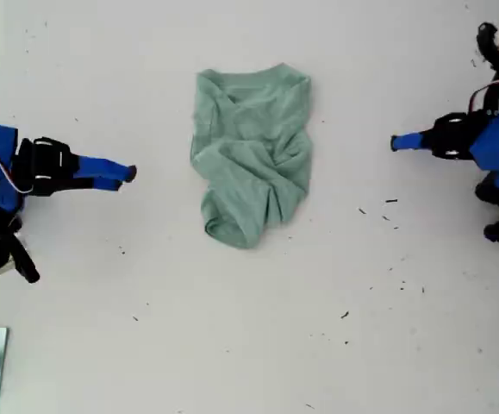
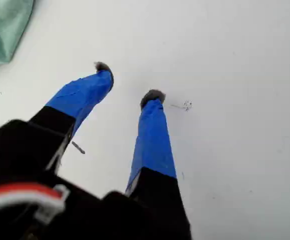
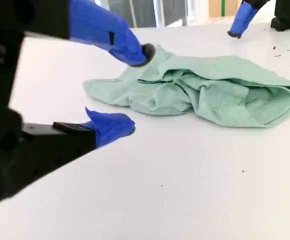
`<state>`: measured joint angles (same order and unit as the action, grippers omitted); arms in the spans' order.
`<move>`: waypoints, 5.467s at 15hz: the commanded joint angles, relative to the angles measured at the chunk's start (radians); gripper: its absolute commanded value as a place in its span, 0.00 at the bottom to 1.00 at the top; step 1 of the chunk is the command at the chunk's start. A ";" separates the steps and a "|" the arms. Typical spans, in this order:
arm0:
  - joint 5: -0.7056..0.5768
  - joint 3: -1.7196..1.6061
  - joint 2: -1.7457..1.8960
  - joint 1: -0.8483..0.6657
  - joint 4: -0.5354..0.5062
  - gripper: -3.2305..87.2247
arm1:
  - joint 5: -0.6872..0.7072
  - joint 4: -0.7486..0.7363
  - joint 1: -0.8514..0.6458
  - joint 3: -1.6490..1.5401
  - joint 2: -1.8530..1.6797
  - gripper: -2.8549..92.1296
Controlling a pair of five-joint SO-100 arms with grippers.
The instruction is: Fold t shirt
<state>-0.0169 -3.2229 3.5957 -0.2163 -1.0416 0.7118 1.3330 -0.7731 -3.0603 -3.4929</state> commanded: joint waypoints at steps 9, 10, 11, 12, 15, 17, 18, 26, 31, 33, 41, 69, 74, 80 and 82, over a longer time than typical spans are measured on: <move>-0.018 -0.011 0.008 0.026 -0.002 0.03 | -0.491 0.015 0.380 -0.031 -0.014 0.05; 0.002 -0.005 0.008 0.035 -0.003 0.03 | -0.518 0.009 0.410 -0.015 -0.014 0.05; 0.032 -0.009 0.008 0.043 -0.003 0.03 | -0.541 0.002 0.453 0.003 -0.014 0.05; 0.038 -0.018 0.008 0.051 0.008 0.03 | -0.560 0.002 0.491 0.015 -0.014 0.05; 0.057 0.012 0.008 0.071 0.012 0.03 | -0.595 0.023 0.577 0.107 -0.003 0.05; 0.127 0.141 -0.161 0.087 0.018 0.03 | -0.560 -0.017 0.592 0.367 0.333 0.05; 0.146 0.298 -0.377 0.103 0.017 0.03 | -0.512 -0.040 0.600 0.578 0.617 0.05; -0.126 1.522 -1.651 0.193 -0.261 0.39 | -0.370 0.043 0.724 1.532 1.456 0.40; -0.207 1.549 -1.861 0.137 -0.170 0.41 | -0.331 0.014 0.724 1.750 1.790 0.40; -0.233 1.594 -2.017 0.101 -0.126 0.40 | -0.304 0.003 0.710 1.864 1.950 0.40; -0.262 1.882 -2.433 0.104 -0.097 0.03 | -0.364 0.037 0.756 1.993 2.378 0.06; -0.328 1.568 -1.723 -0.202 -0.173 0.42 | -0.357 0.117 0.407 0.795 0.652 0.31; -0.126 0.721 -0.960 -0.043 0.028 0.27 | -0.425 0.069 0.460 0.357 0.238 0.20; 0.221 -0.025 -0.035 0.181 0.023 0.06 | -0.489 0.043 0.443 -0.032 -0.012 0.20; 0.218 -0.020 0.011 0.218 0.011 0.15 | -0.385 0.041 0.379 -0.032 -0.012 0.20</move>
<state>0.1779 -3.2275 3.5788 -0.0261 -1.0262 0.2638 1.3975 -0.3528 -3.0511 -3.4929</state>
